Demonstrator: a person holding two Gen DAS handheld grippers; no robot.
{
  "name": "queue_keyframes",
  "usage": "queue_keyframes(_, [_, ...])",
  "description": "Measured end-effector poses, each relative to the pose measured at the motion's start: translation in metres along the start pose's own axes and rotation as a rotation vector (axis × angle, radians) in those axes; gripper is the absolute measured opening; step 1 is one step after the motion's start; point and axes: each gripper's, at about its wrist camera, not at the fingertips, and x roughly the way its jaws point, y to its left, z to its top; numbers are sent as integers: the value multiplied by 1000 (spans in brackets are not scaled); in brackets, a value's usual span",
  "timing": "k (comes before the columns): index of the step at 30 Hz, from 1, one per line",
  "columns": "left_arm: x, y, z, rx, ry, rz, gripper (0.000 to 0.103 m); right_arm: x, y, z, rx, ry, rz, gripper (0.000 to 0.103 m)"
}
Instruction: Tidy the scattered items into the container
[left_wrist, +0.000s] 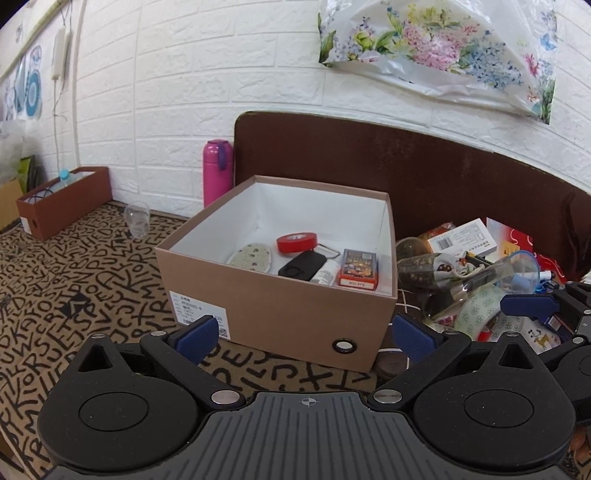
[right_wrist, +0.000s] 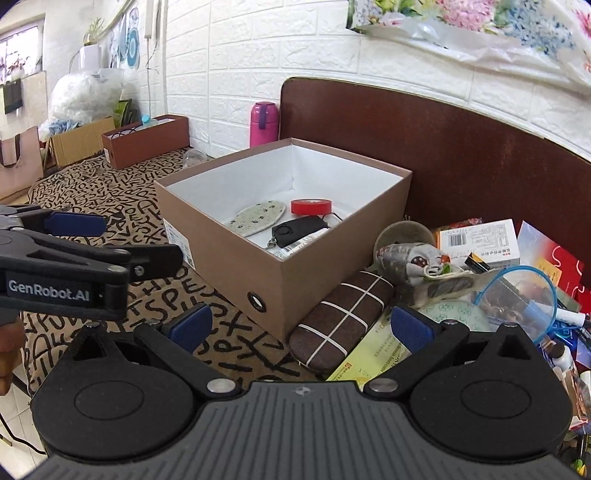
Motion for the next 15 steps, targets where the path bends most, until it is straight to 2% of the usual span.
queue_keyframes(4, [0,-1,-1,6,-3,19,103,0,3,-1,-6,2,1,102])
queue_keyframes(15, [0,0,-2,-4,-3,-13,103,1,7,-2,-17,17,-4,102])
